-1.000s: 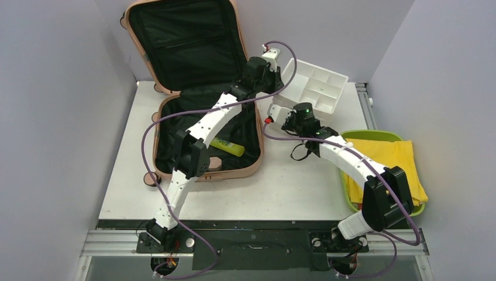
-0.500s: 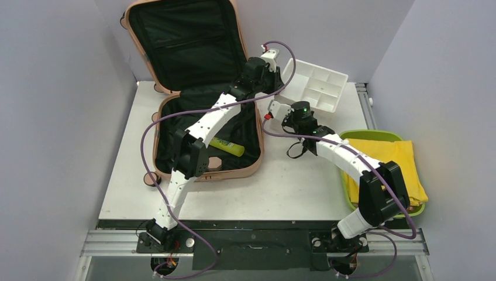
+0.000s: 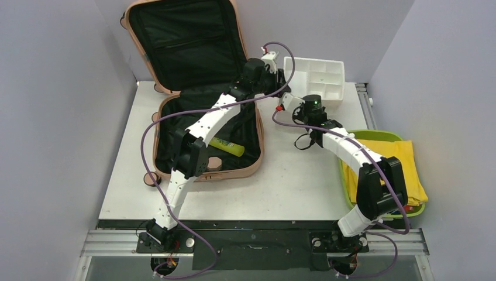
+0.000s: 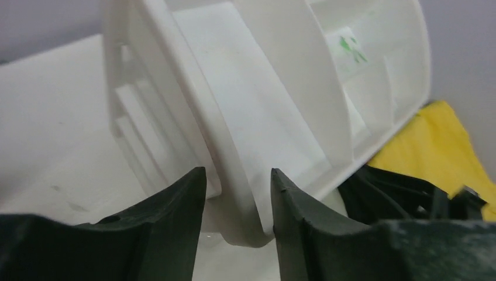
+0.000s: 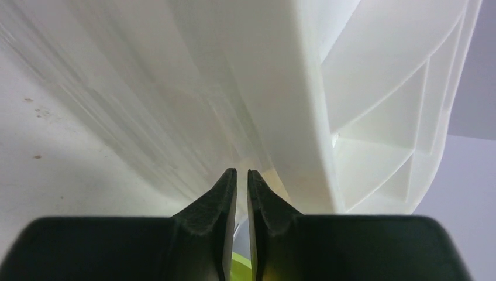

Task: Open, take out, and arrange the luggage
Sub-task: Close the drawer of the storage box.

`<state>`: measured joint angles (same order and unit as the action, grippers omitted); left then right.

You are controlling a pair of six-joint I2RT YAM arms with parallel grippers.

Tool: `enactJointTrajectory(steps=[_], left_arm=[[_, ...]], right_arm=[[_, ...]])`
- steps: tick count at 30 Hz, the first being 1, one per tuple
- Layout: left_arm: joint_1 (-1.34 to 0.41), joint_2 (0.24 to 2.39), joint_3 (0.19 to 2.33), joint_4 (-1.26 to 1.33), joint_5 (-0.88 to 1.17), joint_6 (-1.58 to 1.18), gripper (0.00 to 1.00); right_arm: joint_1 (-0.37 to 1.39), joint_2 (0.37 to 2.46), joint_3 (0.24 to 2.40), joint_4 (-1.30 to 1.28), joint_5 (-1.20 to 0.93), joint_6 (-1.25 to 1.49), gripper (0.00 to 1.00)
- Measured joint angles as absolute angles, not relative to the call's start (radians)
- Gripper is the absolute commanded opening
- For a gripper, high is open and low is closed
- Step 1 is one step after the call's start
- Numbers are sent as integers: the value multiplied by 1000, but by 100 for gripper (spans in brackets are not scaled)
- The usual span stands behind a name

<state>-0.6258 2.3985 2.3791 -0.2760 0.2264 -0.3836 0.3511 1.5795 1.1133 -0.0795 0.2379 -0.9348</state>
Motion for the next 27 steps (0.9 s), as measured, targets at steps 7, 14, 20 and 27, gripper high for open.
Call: enactJointTrajectory(steps=[7,14,20,27], left_arm=[[-599,2400,2364,-318,418,-453,96],[-556,2381,2313,-284,554,-522,96],[-461,2335,2176,-204,669,-603,96],[-371,2320,2008,-49,815,-678,96]], right_arm=[[251,1557,1126,-159,91,-877,26],[193,1450,1128,-288,-168,-720,33],[16,1316,1127,-391,-424,-571,35],[-231,1226,1119,-391,-598,-339,38]])
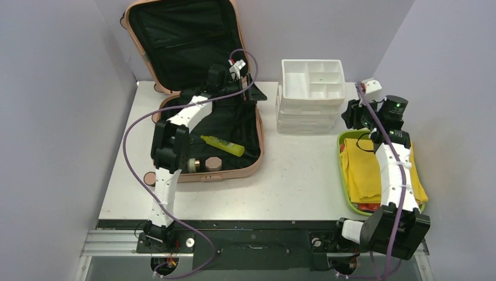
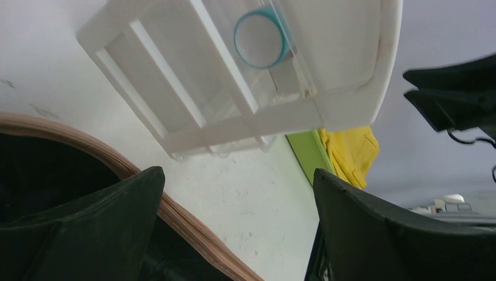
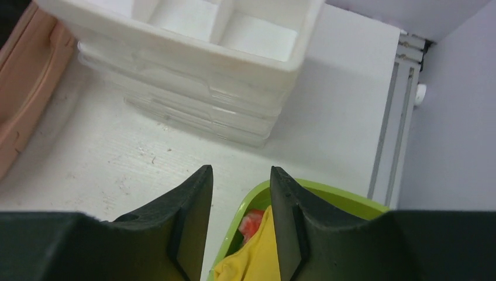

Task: Open, take out, and arrange the luggage
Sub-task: Close the drawer of the storage box, then open the drawer in the storage box.

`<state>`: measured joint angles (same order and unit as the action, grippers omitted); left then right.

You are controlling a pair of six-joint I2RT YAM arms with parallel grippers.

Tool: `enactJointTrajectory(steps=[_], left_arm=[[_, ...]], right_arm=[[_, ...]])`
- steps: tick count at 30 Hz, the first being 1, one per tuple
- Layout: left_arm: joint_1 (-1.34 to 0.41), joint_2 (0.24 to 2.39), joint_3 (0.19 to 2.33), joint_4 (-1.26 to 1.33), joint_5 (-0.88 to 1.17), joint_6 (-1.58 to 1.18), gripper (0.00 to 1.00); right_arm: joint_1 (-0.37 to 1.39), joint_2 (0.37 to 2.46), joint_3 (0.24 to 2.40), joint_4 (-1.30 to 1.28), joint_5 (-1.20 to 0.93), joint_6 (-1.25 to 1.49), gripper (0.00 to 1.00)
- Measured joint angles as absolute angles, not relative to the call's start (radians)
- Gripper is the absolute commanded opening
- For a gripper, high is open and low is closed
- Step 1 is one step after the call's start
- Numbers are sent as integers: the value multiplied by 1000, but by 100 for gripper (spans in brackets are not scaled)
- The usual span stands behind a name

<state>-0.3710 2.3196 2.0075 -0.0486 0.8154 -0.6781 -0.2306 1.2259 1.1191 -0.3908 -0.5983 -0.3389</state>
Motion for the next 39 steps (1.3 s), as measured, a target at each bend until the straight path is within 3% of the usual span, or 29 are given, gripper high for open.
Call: enactJointTrajectory(steps=[9,17,39], left_arm=[[-464,2234,1822,4,908,-575,99],[-526,2226,1813,7,864,-527,100],[-504,2458,2172,-18,784,-585,96]], right_arm=[[-364,1541,1225,-322,-657,71,37],[-370,1775,1317,-313,-664,272,37],[-313,1925,1437,-207,-702,415,38]])
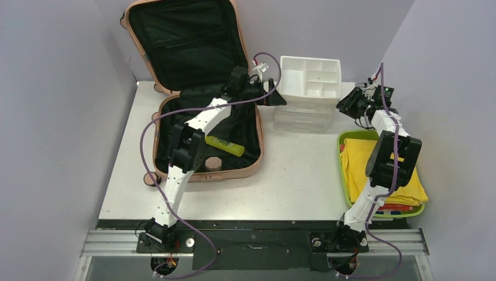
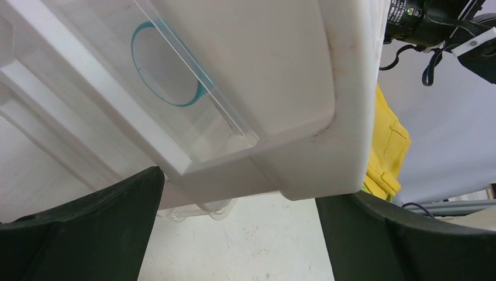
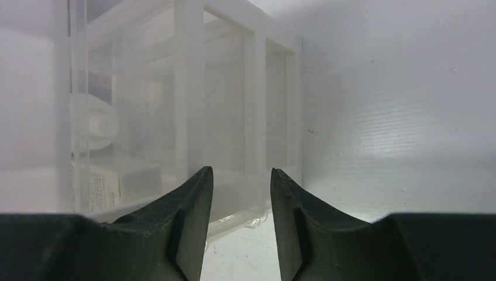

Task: Open, take out, and arrange the luggage
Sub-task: Open the drawer in the storage box.

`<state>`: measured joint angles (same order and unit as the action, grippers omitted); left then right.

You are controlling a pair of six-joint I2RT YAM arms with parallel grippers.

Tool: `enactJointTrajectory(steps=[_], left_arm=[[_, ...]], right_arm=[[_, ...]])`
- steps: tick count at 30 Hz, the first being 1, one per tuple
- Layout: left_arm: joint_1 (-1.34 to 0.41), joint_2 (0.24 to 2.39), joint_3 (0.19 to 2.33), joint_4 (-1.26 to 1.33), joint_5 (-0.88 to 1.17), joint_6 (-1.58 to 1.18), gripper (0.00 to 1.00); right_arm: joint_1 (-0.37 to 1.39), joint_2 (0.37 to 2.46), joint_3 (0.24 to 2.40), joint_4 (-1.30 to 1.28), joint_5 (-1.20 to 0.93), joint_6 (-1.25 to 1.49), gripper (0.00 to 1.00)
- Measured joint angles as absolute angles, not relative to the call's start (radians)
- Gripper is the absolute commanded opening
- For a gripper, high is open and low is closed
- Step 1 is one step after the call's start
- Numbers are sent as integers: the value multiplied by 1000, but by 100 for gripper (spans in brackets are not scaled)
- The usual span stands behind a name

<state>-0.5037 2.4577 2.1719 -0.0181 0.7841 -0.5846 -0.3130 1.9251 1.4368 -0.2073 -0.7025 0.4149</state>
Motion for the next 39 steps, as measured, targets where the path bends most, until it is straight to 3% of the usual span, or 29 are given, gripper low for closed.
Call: enactJointTrajectory(steps=[14,26,39], left_arm=[[-475,2502,2254,-49,721,-585,96],[-440,2387,2057,-41,772,-598,96],[-465,2377,2041,20,827,-670,96]], right_arm=[[-286,1940,1433,-151,-712,474,41],[-293,1935,1350,-146,-720,527,41],[-293,1935,1350,-187,-709,521,41]])
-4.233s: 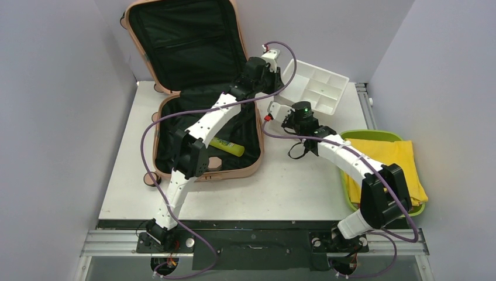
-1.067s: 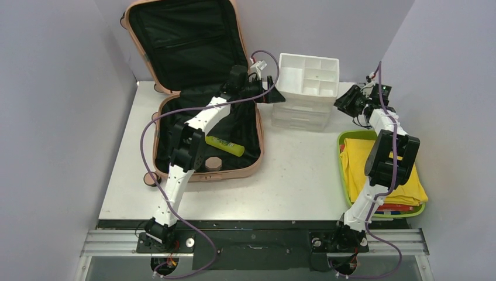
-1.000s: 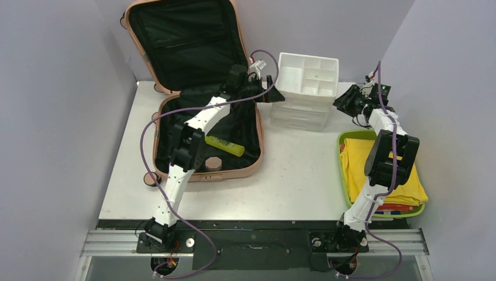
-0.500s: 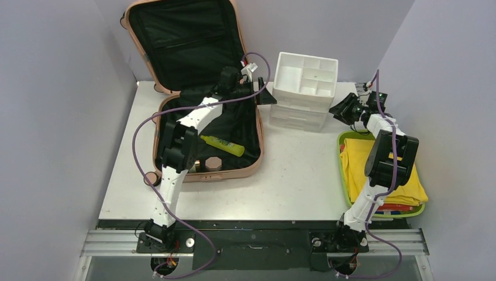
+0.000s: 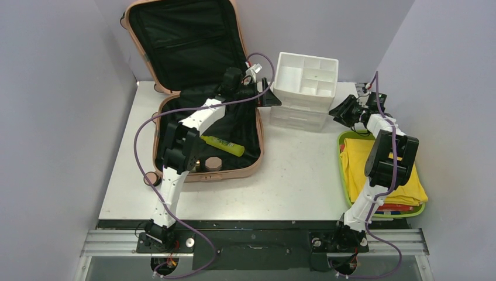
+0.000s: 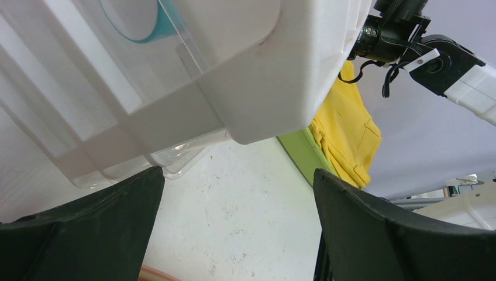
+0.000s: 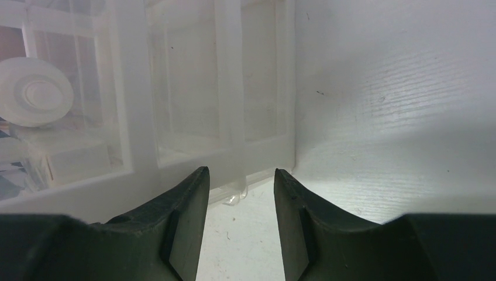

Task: Open, take out, and arrange the luggage
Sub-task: Open the drawer in the storage box.

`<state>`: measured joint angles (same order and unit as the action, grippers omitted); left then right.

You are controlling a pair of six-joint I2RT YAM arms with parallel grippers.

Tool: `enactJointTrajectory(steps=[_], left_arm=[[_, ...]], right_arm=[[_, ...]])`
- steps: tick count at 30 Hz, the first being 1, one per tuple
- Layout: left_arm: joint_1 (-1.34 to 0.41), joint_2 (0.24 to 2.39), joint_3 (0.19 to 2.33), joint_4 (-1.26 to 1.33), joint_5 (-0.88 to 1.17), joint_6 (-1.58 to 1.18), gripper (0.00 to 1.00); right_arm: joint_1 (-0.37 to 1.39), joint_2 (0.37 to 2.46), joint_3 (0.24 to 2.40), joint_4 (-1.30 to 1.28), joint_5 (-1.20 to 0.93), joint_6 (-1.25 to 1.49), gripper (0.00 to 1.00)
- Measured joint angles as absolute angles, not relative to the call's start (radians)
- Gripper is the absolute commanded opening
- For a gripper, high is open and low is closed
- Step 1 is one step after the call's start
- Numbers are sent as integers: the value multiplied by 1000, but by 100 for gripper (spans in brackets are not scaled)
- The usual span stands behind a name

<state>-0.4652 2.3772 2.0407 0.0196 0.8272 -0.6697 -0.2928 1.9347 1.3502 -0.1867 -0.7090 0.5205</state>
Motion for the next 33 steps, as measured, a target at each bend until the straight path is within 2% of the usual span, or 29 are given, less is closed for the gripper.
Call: enactJointTrajectory(steps=[11,23,33], left_arm=[[-471,2382,2045,27,830,-688,96],[-480,2447,2108,101,865,-750,96],[-480,2428,2021,224,920,-780,96]], right_arm=[[-296,1932,1362,-265,-716,457,41],[-313,1932,1494,-387,-730,344,40],[-323,1932,1524,-586,-751,149,39]])
